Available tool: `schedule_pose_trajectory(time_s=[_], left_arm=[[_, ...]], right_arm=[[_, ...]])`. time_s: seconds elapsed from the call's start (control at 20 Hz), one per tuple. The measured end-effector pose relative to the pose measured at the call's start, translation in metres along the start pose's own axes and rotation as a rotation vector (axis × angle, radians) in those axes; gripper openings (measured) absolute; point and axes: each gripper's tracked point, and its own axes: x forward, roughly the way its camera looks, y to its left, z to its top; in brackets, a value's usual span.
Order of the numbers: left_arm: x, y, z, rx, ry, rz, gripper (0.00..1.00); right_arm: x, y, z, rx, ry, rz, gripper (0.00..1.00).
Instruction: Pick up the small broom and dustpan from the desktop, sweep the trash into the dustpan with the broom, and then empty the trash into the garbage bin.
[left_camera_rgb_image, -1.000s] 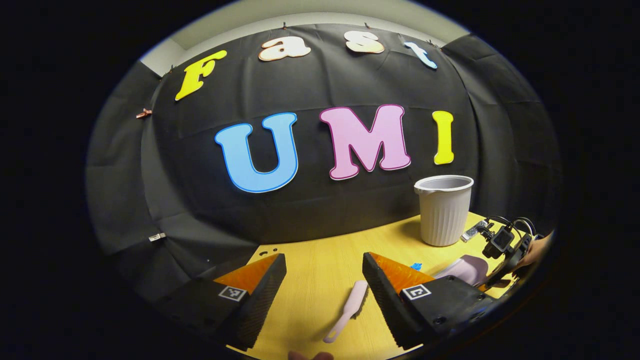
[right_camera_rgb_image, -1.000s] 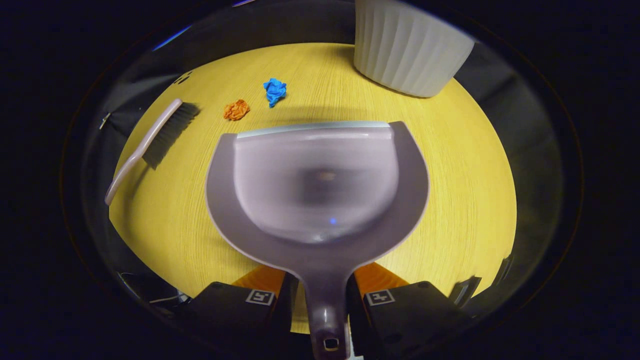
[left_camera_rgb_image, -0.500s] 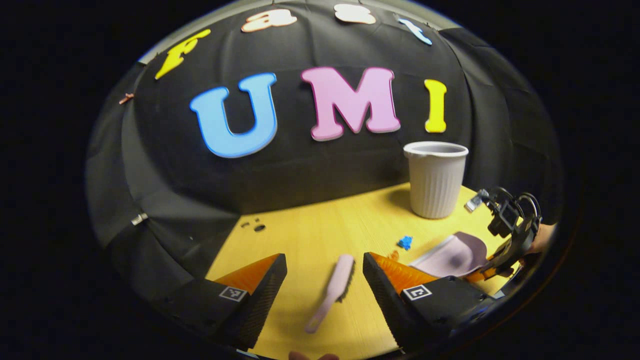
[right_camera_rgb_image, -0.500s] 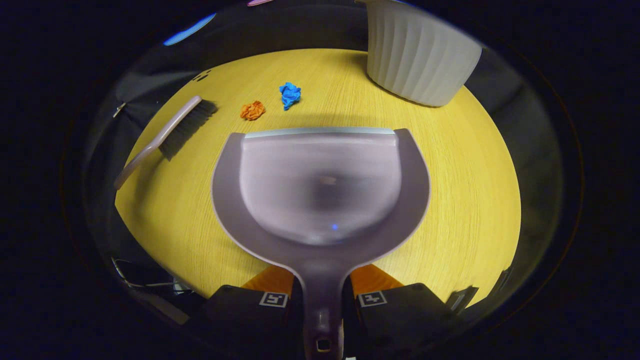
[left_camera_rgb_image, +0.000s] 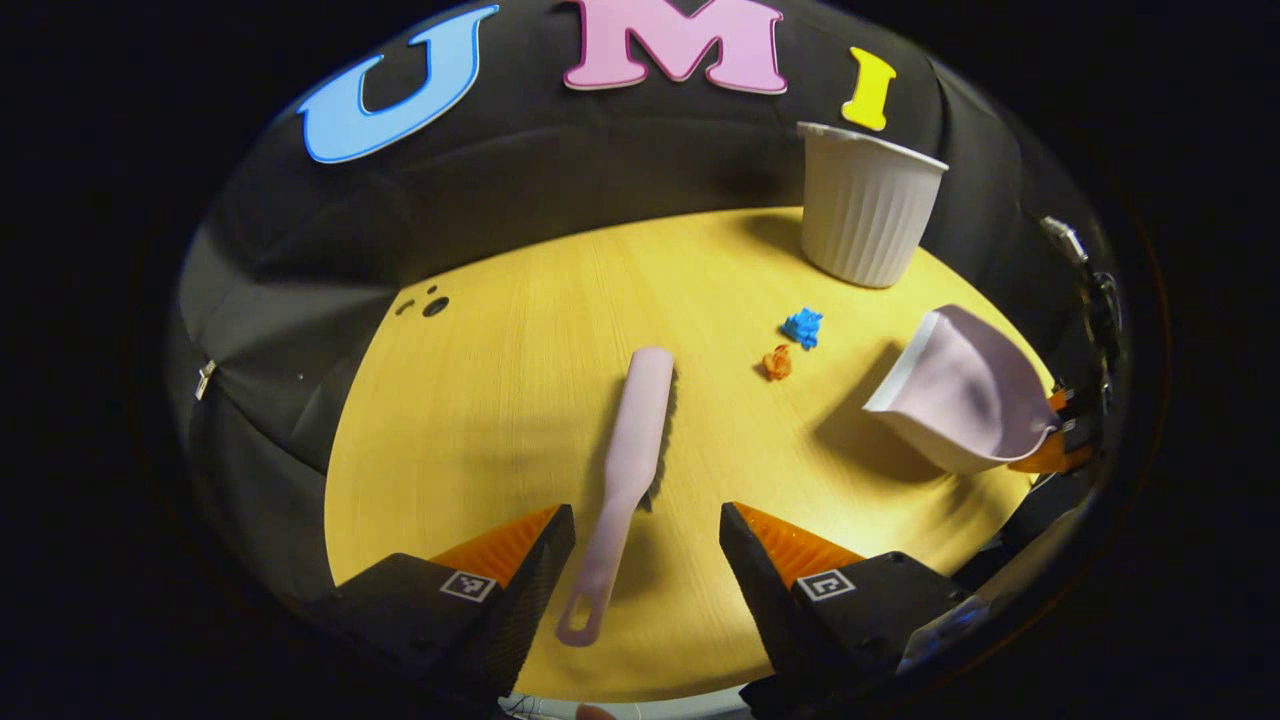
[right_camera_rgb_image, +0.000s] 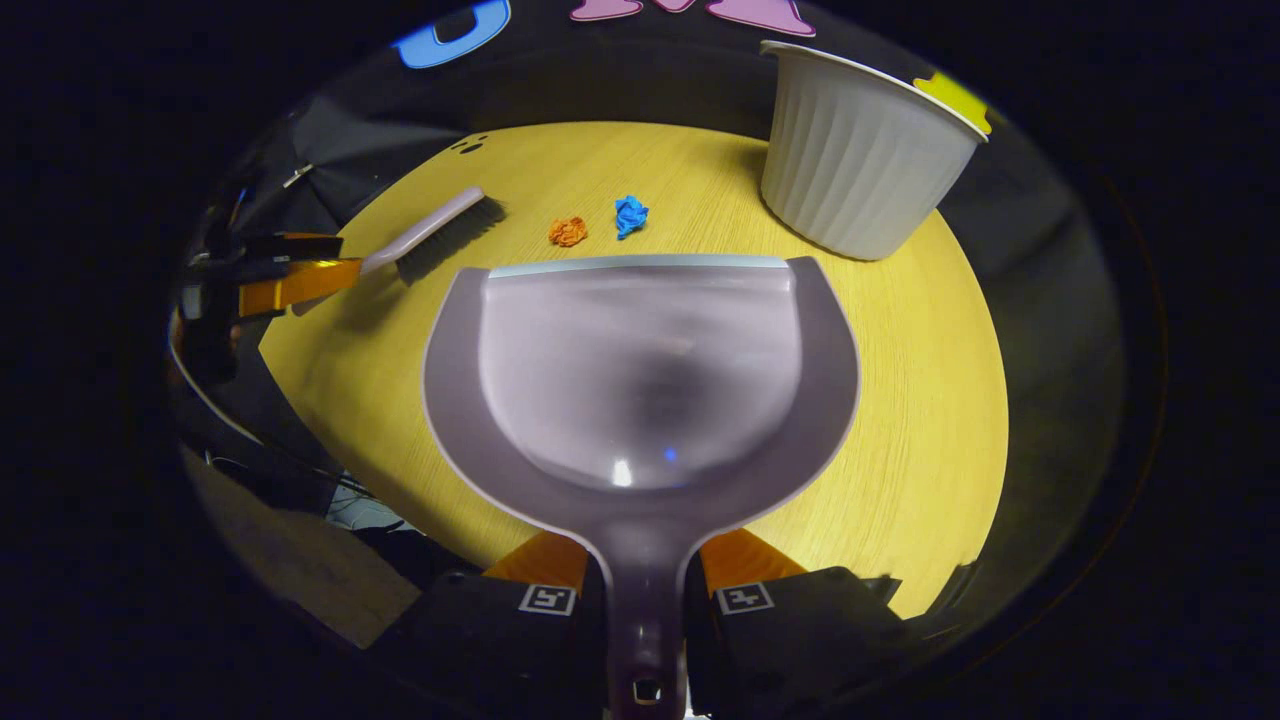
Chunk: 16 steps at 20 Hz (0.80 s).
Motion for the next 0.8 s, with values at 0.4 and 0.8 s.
schedule_pose_trajectory(time_s=[0.4,0.8], left_arm=[[0.068,0.007,-0.012,0.083,0.171,-0.048,0.84],[0.083,0.007,-0.016,0.107,0.223,-0.09,0.39]], right_arm=[[-0.011,-0.008,-0.014,0.004,0.028,-0.015,0.36],[-0.01,-0.008,-0.005,0.0,0.064,-0.001,0.36]])
